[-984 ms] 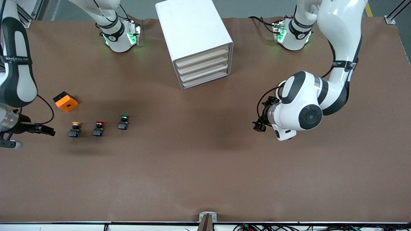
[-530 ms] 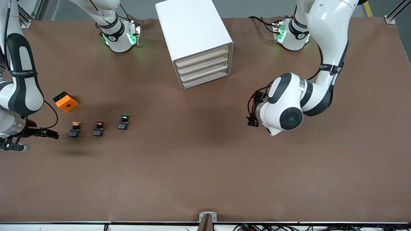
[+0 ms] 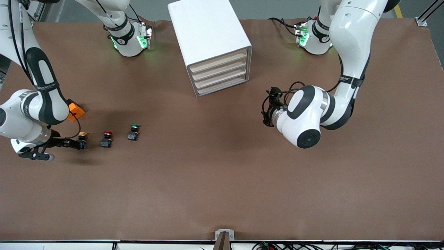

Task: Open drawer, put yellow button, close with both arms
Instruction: 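Reach the right gripper to the yellow button while the left gripper nears the drawer, then grasp the yellow button with the right gripper while the left gripper grips the drawer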

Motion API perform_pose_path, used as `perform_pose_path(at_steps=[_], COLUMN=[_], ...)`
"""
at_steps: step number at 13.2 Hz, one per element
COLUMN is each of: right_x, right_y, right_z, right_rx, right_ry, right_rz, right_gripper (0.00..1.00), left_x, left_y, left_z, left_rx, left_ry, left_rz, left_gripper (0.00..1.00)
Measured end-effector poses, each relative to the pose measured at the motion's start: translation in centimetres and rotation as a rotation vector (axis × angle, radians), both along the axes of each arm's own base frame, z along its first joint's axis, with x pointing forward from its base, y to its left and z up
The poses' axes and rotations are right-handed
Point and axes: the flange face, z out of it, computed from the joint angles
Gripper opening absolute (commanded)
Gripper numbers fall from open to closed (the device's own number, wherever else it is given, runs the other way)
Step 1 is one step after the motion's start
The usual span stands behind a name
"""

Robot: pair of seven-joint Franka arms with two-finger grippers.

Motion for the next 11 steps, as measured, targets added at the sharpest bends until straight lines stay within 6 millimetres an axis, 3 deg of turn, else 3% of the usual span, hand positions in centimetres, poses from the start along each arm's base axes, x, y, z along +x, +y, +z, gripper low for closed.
perform_pose_path(at_steps=[5,7,11], right_x=[-1.5,-1.7,-1.9], right_y=[0.6,0.6,0.7], right_z=[-2.0,-2.2,-2.4], right_rx=[-0.005,-0.004,-0.002], right_ry=[-0.014,-0.009,-0.004], right_rz=[0.027,0.049,0.057], right_gripper=[1.00,1.00,1.00], left_x=[0.0,0.1,-0.1], left_y=[-0.3,-0.8,-0.9], left_z=[0.9,-0.4,-5.1], left_rx=[-0.172,-0.192,-0.156], left_ry=[0.201,0.292,0.416], left_rz=[0.158,0.238,0.308], left_gripper=[1.00,1.00,1.00])
